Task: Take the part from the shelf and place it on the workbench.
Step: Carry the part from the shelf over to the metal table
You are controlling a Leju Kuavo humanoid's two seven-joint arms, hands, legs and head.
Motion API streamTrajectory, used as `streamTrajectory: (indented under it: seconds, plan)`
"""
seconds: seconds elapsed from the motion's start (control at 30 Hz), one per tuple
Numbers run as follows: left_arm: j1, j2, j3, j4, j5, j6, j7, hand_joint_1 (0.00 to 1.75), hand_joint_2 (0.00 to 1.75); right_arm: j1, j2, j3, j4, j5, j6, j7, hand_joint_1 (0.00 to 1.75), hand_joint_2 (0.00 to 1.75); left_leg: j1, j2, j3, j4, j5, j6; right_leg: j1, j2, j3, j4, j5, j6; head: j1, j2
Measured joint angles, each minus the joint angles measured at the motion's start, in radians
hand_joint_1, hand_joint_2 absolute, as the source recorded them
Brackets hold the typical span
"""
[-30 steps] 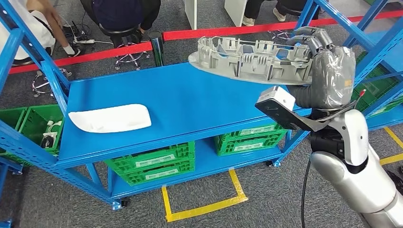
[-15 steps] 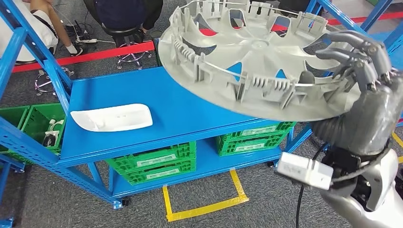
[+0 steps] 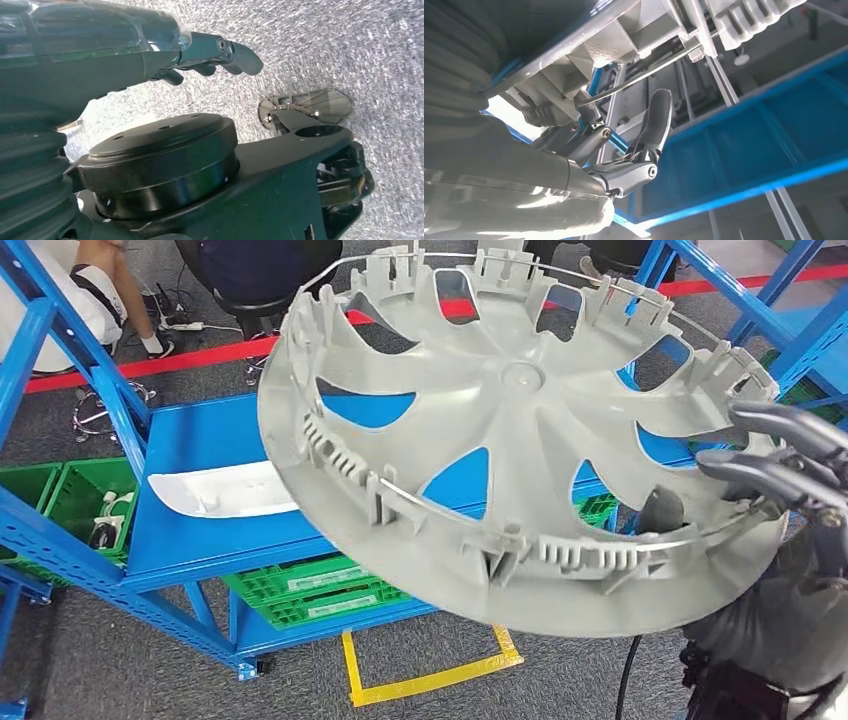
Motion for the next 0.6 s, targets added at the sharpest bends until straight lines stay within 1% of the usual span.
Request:
streamTrajectory:
  seconds: [0.13, 0.3, 0.6]
  plan:
    - [0.000, 0.000, 0.000, 0.000, -0.001, 0.003, -0.017, 0.00, 1.75, 0.041, 0.022, 0.018, -0.026, 0.031, -0.035, -0.013, 1.75, 1.75, 0.000, 0.001, 0.000, 0.000, 0.000, 0.000, 0.000, 0.000, 0.000, 0.000, 0.000, 0.000, 0.000, 0.000]
    - [0.000, 0.003, 0.000, 0.000, -0.002, 0.009, -0.024, 0.00, 1.75, 0.076, 0.042, 0.026, -0.028, 0.031, -0.068, -0.013, 1.75, 1.75, 0.000, 0.003, 0.001, 0.000, 0.000, 0.000, 0.000, 0.001, 0.000, 0.000, 0.000, 0.000, 0.000, 0.000]
    - [0.000, 0.007, 0.000, 0.000, -0.002, 0.014, -0.025, 0.00, 1.75, 0.095, 0.061, 0.035, -0.028, 0.029, -0.078, -0.013, 1.75, 1.75, 0.000, 0.006, 0.001, 0.000, 0.000, 0.000, 0.000, 0.003, 0.000, 0.000, 0.000, 0.000, 0.000, 0.000]
